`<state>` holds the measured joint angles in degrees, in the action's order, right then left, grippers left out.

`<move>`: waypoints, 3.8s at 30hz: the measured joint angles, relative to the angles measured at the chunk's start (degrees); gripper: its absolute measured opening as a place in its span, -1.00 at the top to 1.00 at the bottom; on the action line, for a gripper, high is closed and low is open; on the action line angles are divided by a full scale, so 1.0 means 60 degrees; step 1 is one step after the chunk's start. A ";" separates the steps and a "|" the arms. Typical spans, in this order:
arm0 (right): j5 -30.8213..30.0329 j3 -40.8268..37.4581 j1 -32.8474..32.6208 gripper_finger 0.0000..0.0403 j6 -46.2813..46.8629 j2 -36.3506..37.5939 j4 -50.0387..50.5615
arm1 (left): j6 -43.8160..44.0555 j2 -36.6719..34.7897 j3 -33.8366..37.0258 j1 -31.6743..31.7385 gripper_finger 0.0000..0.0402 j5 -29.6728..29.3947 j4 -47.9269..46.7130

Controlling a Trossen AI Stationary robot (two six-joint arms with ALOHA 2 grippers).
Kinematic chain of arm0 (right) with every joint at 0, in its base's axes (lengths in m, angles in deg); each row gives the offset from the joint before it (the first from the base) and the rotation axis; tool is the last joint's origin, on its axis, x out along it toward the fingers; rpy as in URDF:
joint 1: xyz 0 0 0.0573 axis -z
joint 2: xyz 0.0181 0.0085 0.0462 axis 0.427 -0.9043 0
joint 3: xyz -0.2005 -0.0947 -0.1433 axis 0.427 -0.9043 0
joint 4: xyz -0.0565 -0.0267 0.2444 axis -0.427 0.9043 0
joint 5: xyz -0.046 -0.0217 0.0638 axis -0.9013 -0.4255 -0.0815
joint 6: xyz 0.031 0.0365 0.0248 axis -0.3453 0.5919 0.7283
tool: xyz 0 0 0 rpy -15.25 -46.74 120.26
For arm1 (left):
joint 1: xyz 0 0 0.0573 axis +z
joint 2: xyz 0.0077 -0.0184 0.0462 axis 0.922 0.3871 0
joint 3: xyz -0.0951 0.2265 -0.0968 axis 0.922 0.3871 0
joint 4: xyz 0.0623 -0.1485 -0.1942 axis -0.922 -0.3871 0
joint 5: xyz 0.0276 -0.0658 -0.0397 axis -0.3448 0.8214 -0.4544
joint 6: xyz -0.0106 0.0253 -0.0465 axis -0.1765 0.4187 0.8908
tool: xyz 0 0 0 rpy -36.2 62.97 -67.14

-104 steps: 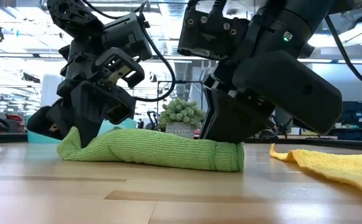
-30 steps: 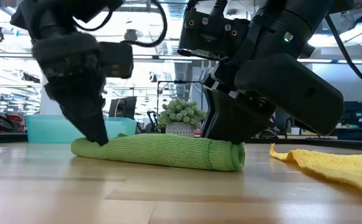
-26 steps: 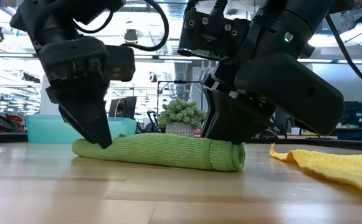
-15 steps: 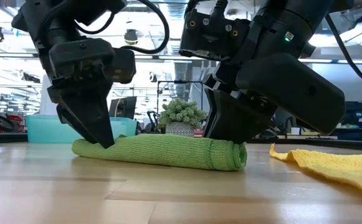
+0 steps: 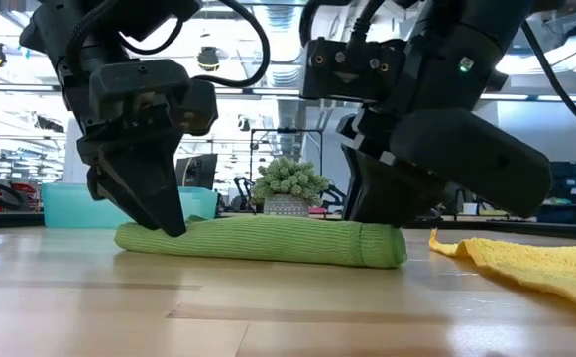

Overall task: Roll microfiber towels into tight, uniform cylinder then place into a basket
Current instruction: Roll the green towel

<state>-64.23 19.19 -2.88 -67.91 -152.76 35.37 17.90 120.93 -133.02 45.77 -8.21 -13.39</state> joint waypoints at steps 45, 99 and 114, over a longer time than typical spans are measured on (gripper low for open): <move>-0.1419 -0.5578 -0.0916 0.66 0.6477 0.6863 -0.0954 | -0.0662 0.0004 0.0007 0.0033 0.36 0.0040 0.0041; 0.4043 -0.6464 0.1609 -0.29 0.7711 0.3668 -0.8394 | -0.0674 0.0004 0.0007 0.0044 0.35 -0.0026 0.0046; 0.4522 -0.6454 0.1587 -0.29 0.8011 0.2897 -0.9707 | -0.0673 0.0004 0.0007 0.0045 0.35 -0.0028 0.0059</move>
<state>-37.10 -19.53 6.64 -19.84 -135.38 -22.88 13.86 120.95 -132.97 46.05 -8.38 -13.04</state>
